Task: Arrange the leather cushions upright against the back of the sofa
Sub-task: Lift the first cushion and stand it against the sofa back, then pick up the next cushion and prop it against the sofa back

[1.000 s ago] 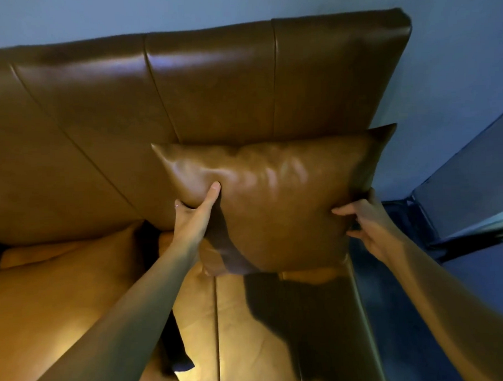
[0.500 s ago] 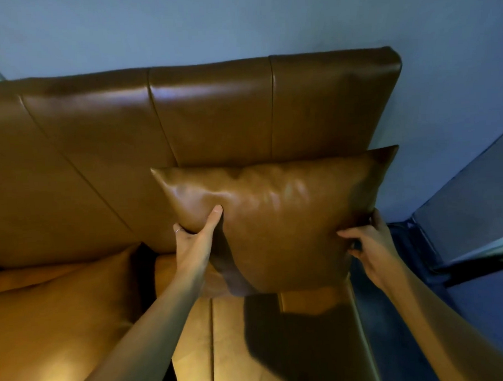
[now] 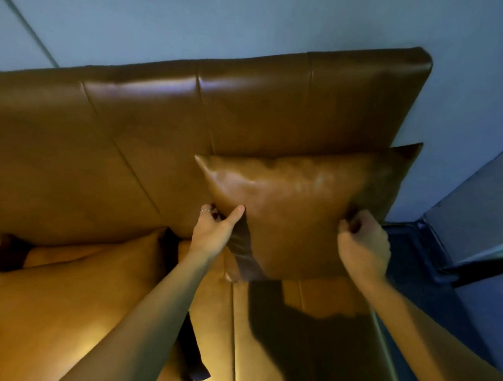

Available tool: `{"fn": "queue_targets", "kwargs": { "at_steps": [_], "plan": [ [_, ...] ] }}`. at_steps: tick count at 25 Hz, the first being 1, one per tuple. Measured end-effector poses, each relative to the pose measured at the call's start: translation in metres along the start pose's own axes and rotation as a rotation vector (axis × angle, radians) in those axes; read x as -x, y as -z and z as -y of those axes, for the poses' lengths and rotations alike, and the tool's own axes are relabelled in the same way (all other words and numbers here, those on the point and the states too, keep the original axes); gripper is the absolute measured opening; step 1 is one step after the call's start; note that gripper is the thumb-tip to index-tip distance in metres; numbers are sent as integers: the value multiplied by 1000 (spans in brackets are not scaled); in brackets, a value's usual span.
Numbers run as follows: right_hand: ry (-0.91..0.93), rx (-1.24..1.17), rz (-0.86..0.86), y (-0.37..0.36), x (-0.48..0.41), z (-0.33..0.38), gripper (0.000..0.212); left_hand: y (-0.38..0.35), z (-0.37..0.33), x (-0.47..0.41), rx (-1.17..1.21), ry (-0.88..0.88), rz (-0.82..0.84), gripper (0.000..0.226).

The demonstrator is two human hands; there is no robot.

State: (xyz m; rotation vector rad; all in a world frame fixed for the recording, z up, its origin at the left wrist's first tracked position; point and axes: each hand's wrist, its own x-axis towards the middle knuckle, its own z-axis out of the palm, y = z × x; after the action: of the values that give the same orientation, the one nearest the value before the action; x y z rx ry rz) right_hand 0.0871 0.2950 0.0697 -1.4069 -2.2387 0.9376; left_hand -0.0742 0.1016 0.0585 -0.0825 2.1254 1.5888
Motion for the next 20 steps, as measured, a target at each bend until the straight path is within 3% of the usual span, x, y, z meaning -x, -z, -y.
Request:
{"fn": "queue_targets", "kwargs": {
  "at_steps": [2, 5, 11, 15, 18, 20],
  "plan": [
    [223, 73, 29, -25, 26, 23, 16, 23, 0, 3, -125, -66, -20, 67],
    [506, 176, 48, -68, 65, 60, 6, 72, 3, 7, -261, -143, -44, 58],
    [648, 286, 322, -164, 166, 122, 44, 215, 55, 3, -399, -122, -108, 54],
    [450, 289, 549, -244, 226, 131, 65, 316, 113, -5, -448, 14, -198, 52],
    [101, 172, 737, -292, 250, 125, 83, 377, 164, -15, -452, 161, -209, 53],
    [-123, 111, 787, -316, 259, 120, 96, 406, 195, -23, -433, 235, -216, 69]
  ]
}}
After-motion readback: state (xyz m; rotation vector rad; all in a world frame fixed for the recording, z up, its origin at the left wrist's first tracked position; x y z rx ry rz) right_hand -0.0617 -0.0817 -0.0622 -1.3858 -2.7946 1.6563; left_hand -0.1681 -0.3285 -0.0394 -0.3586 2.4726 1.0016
